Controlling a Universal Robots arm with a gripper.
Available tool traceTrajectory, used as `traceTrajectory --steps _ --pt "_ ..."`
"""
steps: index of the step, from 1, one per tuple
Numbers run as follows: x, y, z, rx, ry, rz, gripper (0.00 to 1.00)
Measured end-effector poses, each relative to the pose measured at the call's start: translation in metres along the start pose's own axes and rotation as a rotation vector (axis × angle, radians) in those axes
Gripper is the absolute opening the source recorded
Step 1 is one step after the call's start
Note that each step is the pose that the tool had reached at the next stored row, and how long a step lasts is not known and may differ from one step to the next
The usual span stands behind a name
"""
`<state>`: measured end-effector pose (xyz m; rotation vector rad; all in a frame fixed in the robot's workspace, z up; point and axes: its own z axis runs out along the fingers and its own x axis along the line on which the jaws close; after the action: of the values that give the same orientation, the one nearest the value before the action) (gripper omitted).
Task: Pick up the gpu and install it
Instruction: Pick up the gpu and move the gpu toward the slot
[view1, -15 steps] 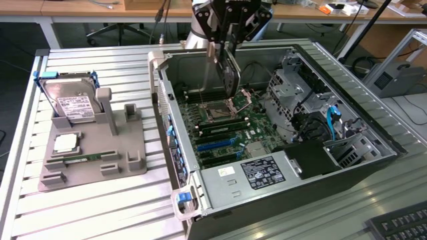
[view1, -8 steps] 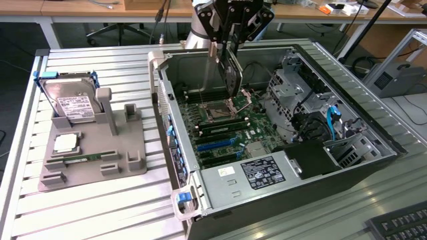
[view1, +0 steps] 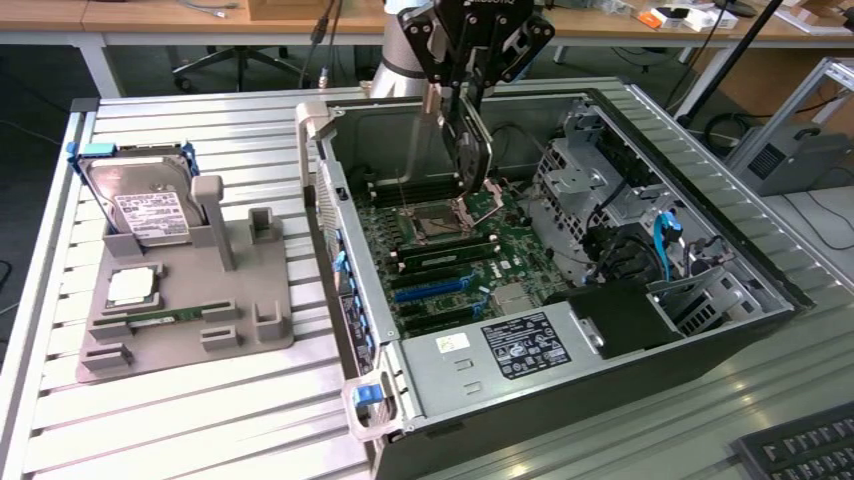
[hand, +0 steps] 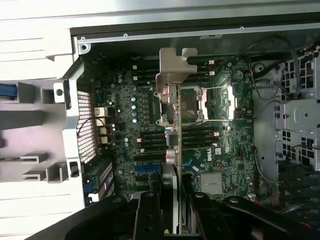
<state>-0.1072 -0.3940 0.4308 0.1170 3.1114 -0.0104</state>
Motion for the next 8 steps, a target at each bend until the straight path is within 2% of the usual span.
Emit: traceTrajectory --steps 8 --pt "-0.0048 0.0004 0.0003 0.0000 0.0000 0.000 0.27"
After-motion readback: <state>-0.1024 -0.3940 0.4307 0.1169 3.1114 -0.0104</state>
